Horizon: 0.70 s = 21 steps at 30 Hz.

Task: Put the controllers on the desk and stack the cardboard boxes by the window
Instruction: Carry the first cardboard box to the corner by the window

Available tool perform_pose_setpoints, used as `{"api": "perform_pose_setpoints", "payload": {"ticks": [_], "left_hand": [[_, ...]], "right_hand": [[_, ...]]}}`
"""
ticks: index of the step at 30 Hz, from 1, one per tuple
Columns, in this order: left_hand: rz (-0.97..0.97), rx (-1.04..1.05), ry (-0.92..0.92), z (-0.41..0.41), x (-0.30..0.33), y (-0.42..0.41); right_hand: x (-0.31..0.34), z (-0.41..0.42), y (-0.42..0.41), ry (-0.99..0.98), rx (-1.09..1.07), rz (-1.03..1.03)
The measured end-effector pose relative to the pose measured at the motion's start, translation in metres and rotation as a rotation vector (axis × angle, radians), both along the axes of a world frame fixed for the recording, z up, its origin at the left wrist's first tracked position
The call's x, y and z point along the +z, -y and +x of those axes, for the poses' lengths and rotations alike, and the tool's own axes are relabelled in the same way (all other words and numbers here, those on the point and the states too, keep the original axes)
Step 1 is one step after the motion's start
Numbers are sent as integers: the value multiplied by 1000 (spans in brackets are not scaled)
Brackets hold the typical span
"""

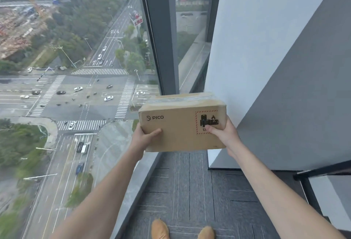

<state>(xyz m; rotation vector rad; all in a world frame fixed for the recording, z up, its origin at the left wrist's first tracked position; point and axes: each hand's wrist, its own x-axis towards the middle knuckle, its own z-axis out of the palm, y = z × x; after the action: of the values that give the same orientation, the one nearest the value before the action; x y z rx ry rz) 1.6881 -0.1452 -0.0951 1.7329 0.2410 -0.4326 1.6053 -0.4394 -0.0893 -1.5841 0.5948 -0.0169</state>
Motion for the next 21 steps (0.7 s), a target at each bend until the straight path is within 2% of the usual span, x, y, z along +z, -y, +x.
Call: {"api": "perform_pose_setpoints", "payload": {"ticks": [5,14,21], "left_hand": [[12,-43,-99,25,-126,5],[66,-108,-211,44,-390,13],[89,-115,-258,71,-548,11]], "right_hand": [[-121,12,0,-90,-33,22],[-384,12,7,-252,-81,84],[-527,36,1,-274,-84,56]]}}
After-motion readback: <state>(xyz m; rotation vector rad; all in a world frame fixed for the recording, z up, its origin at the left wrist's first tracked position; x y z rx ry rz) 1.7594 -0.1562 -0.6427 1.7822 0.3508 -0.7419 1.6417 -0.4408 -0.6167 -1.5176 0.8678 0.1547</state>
